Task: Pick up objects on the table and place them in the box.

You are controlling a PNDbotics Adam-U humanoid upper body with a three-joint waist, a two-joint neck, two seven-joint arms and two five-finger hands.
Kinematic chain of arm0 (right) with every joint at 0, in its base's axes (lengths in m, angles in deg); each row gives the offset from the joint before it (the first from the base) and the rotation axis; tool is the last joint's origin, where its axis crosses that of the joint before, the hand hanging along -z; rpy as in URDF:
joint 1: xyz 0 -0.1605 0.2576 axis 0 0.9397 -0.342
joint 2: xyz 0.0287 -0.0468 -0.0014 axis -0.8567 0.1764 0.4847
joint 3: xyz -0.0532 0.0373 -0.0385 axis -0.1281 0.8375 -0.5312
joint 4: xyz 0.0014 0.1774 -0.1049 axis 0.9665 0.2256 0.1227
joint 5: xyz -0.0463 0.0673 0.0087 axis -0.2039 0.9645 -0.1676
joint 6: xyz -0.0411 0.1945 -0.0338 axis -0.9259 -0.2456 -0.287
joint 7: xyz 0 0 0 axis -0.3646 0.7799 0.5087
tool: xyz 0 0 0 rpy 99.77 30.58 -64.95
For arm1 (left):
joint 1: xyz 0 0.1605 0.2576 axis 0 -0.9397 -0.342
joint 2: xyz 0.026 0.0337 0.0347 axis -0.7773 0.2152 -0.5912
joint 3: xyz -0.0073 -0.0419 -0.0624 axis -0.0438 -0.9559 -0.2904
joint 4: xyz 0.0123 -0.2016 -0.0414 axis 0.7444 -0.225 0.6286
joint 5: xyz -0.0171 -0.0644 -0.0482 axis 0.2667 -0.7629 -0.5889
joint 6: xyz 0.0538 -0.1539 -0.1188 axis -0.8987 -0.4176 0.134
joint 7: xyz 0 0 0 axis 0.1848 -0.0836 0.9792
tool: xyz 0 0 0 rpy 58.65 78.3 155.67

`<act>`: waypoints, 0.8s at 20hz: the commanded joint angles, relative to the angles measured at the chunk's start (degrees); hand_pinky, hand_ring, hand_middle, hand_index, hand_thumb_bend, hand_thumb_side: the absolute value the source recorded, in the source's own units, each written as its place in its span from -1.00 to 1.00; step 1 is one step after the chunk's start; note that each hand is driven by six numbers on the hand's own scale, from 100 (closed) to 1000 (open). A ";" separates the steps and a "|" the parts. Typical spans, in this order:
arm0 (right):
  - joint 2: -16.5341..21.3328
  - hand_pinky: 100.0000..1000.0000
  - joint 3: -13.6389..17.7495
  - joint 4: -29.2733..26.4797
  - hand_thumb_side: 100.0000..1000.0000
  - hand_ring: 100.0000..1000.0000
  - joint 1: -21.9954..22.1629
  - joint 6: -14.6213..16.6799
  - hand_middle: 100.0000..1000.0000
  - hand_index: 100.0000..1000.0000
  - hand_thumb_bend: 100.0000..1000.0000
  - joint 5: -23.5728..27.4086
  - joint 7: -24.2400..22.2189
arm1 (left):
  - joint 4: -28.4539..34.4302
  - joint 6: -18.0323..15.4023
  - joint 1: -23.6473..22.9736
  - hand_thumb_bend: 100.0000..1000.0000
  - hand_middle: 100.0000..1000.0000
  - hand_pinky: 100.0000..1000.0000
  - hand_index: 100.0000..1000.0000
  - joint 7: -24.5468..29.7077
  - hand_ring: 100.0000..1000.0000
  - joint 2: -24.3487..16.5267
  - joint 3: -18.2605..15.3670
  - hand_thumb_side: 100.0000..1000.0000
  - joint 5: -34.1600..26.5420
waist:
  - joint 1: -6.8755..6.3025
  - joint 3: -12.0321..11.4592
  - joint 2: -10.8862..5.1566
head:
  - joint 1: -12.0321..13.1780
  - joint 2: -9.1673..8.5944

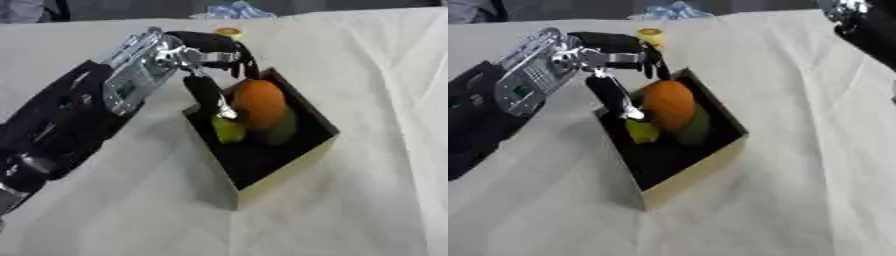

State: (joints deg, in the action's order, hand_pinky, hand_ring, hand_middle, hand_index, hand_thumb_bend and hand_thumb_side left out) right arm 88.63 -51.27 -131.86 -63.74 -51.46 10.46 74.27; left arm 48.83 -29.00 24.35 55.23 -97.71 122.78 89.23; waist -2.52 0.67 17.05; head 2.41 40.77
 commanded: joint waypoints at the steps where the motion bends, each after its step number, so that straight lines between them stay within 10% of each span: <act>1: 0.73 0.83 0.91 -1.26 0.20 0.91 -0.36 -0.30 0.24 0.40 -1.00 0.48 0.28 | 2.80 -0.41 0.65 0.04 0.55 0.61 0.74 0.02 0.54 -1.52 -1.58 -0.06 -0.41 | 0.18 -0.13 -1.35 | -0.10 -0.13; 11: 1.17 0.82 1.27 -1.57 0.17 0.90 0.07 -0.36 0.24 0.40 -1.00 0.27 0.74 | 8.31 3.46 0.94 -0.13 0.47 0.59 0.67 -2.80 0.50 -11.24 -7.04 -0.14 -3.16 | -0.21 -0.70 -1.62 | -0.62 -0.27; 16: 1.71 0.82 1.46 -1.93 0.15 0.90 -0.01 -0.21 0.24 0.40 -1.00 0.01 0.95 | -6.12 4.32 1.78 -0.07 0.50 0.62 0.70 -4.21 0.54 -15.98 -12.29 -0.18 2.94 | -0.46 -0.81 -1.36 | -0.80 -0.53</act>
State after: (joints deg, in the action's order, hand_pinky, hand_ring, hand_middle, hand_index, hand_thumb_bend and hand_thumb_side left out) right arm 88.69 -50.61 -132.52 -63.23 -51.72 10.45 75.01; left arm 45.70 -24.89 24.80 51.50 -111.10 112.61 90.63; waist -3.08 -0.06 16.80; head 1.80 40.75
